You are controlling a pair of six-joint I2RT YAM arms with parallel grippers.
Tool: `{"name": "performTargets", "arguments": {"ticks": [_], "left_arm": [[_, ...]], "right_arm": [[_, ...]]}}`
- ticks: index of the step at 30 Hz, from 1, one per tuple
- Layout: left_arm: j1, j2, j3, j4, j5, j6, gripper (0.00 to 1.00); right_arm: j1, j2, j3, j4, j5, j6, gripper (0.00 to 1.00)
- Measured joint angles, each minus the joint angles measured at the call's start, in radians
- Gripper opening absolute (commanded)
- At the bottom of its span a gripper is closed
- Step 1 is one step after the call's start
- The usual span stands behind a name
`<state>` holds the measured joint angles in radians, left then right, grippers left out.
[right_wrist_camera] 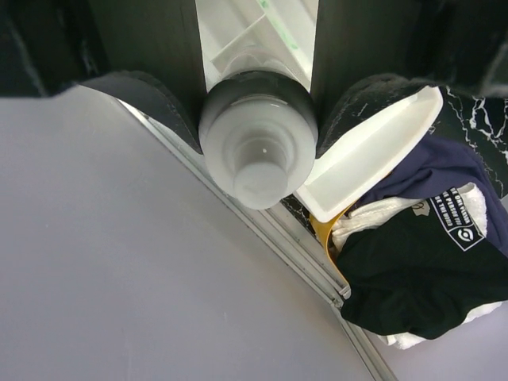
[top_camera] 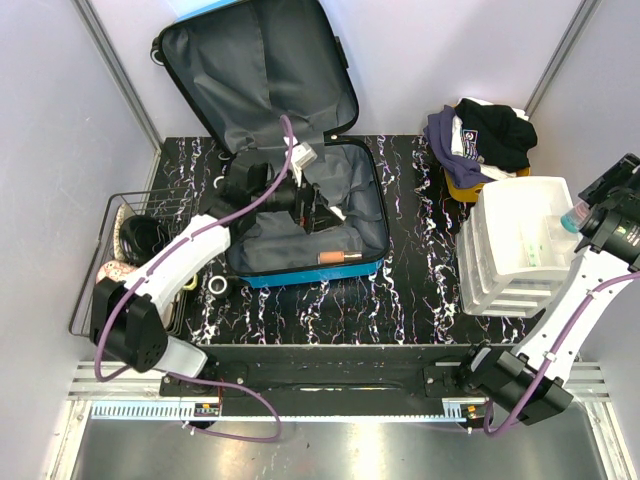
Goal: Open, take out, and arrange the luggage
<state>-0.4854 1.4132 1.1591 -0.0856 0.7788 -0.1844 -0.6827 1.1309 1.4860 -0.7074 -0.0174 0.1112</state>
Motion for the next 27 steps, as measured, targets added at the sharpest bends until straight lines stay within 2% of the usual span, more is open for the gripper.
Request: {"name": "performTargets", "arguments": {"ticks": [6,14,19,27], "left_arm": [[0.0,0.081,0.126,-0.126,0.03,0.03,0.99],[0.0,0.107,0.129,-0.173,0.033,0.031,0.99],[0.002,0.109,0.129,-0.18,0.029,0.031,0.99],[0.004,0.112,0.131,-0.199,0.0,0.04,0.99]], "right_arm": [[0.0,-0.002,-0.03,0.041,-0.004,-0.061,0.0],[0.002,-0.006,-0.051,0.078,-0.068,-0.079,0.0],[0.045,-0.013,-0.067,0.077,-0.098,-0.077,0.0],[0.074,-0.058,-0.128,0.093,-0.053,-0.082,0.0]]}}
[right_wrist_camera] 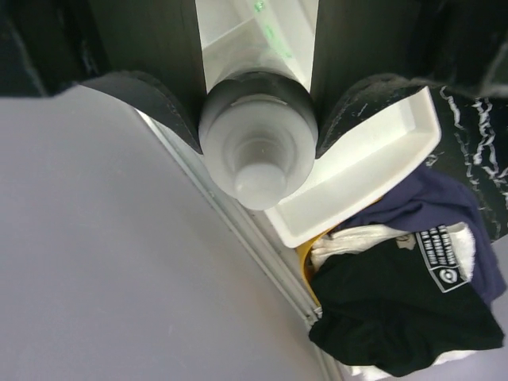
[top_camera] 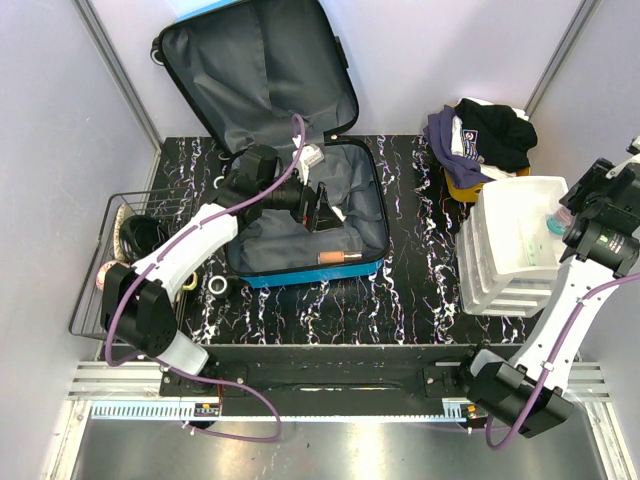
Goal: Open, take out, and arrange the luggage
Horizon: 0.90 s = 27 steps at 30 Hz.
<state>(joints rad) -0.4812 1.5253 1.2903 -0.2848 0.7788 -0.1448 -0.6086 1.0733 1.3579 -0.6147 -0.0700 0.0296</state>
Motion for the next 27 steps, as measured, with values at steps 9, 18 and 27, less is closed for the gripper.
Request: {"name": "performTargets", "arguments": {"ticks": [9,18,27], "left_arm": [[0.02,0.023,0.027,-0.027,-0.068,0.055,0.99],[0.065,0.167,0.214,-0.154,-0.193,0.278,0.99],[0.097,0.433,0.413,-0.344,-0.261,0.57,0.92]], "right_arm": [[0.006,-0.007,-0.061,0.001,0.074,-0.059,0.47],[0.005,-0.008,-0.062,0.016,-0.019,-0.063,0.89],[0.007,-0.009,0.06,0.004,-0.206,-0.054,0.89]]}}
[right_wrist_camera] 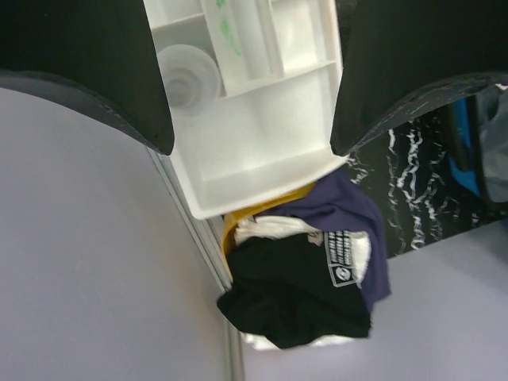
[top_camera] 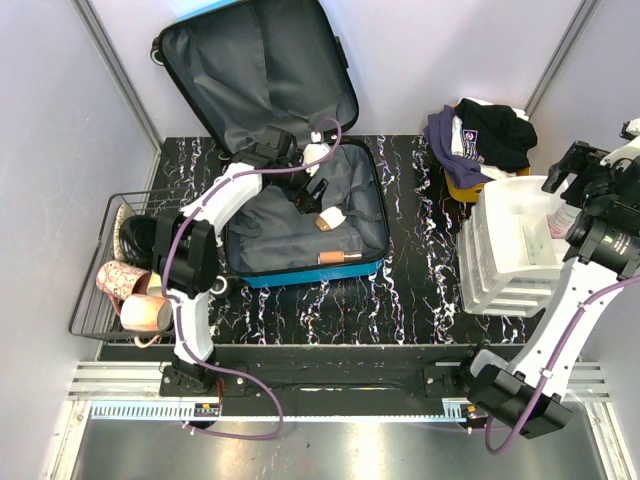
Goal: Open, take out, and arrange the luggage
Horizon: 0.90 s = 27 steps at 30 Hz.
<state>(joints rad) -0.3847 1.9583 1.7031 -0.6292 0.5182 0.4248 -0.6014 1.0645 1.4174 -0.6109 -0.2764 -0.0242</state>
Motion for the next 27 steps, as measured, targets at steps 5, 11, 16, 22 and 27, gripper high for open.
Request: {"name": "performTargets", "arguments": {"ticks": [5,11,16,22,27], "left_arm": [[-0.002,0.133,0.109,-0.067,-0.018,0.055,0.87],[-0.021,0.229,0.192,-0.088,-0.054,0.01,0.87],[-0.075,0.286,0.232,-0.087,-0.113,-0.046,0.88],[-0.124,0.351,0.263,-0.092,-0.179,-0.132,0.88],[-0.123,0.399,0.287,-0.103,-0.242,-0.194,0.83]], "right_arm": [[0.023,0.001,0.075,-0.021,-0.066,0.007,0.89],[0.075,0.019,0.143,-0.033,-0.103,0.008,0.9],[0.11,0.047,0.168,-0.053,-0.109,0.011,0.9],[0.126,0.069,0.197,-0.074,-0.112,0.042,0.91],[0.13,0.078,0.231,-0.074,-0.121,0.064,0.91]]}}
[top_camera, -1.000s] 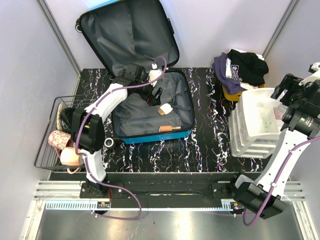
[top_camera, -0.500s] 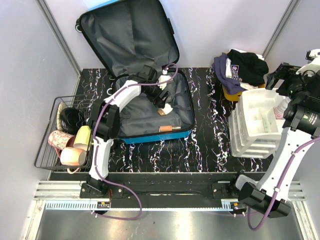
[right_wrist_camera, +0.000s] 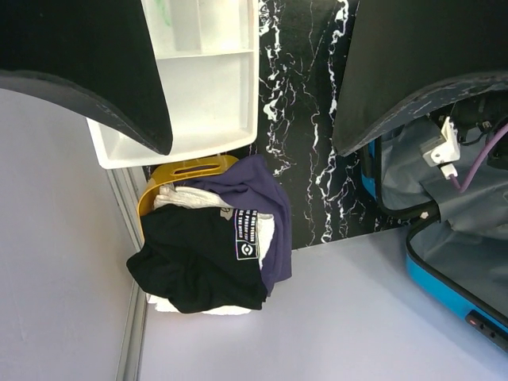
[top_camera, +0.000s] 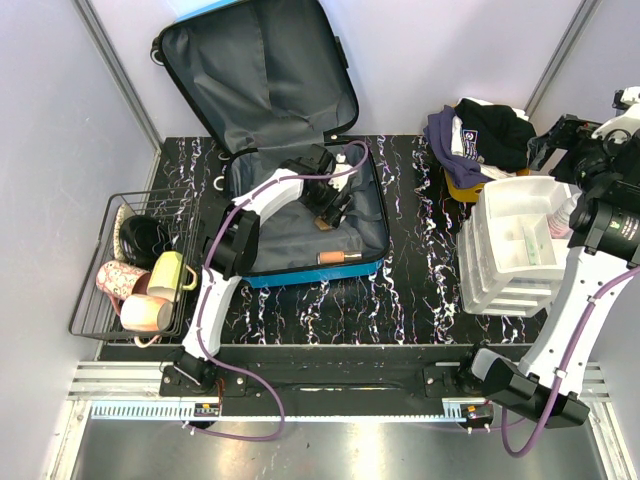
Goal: Open, take out, and arrange the luggage
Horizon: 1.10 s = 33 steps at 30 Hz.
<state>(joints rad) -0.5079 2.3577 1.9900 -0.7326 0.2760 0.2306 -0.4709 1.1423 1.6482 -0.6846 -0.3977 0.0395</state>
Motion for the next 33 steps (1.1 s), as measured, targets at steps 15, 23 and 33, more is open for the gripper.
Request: {"name": "performTargets", "arguments": {"ticks": [15,23,33], "left_arm": [[-0.047,0.001,-0.002,0.005,-0.148,-0.027,0.51],[-0.031,-0.124,-0.152,0.042,-0.107,-0.022,0.4],[0.059,-0.551,-0.377,0.262,0.019,-0.075,0.4]], "right_arm": [[0.014,0.009,0.009,-0.001,-0.049,0.015,0.92],[0.084,0.055,0.018,-0.008,-0.132,0.046,0.91],[0.307,0.169,0.031,0.043,-0.195,0.152,0.9]]}}
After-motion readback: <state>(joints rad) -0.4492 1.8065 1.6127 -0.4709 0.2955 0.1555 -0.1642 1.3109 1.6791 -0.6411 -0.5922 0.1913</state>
